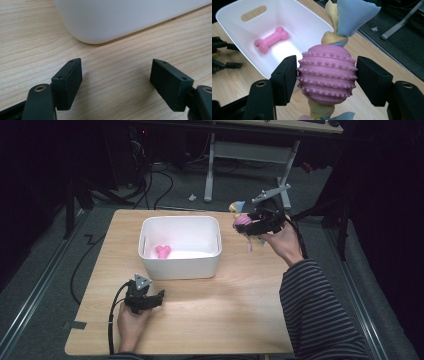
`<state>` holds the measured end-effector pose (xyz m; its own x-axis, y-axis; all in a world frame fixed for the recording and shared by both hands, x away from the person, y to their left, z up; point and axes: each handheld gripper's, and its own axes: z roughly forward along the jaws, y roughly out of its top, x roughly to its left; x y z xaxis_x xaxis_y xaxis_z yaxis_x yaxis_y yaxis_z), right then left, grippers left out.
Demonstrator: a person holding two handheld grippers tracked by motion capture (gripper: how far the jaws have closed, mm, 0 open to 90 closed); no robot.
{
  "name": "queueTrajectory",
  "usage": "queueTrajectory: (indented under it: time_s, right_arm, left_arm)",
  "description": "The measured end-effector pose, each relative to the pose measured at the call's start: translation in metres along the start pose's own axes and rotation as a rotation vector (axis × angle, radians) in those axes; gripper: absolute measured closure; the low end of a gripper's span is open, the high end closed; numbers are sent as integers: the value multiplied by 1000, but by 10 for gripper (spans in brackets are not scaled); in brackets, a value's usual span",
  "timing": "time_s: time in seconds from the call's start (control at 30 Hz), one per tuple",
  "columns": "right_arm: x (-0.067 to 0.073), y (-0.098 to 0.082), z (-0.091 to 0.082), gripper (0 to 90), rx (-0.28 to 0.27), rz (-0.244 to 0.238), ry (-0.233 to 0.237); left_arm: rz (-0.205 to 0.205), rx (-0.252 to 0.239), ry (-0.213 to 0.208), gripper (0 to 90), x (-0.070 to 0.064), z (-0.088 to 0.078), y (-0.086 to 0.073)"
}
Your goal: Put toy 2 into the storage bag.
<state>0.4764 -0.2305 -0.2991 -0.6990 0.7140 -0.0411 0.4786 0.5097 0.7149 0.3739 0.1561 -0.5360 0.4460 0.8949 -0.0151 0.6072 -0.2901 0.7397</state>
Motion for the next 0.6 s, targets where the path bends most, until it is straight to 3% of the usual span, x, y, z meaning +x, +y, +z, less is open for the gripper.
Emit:
queueTrajectory:
  time_s: [0.6]
  right_arm:
    - [37, 47, 30, 350, 9, -115, 72]
  left_arm:
    - [1, 0, -2, 260, 0, 0, 0]
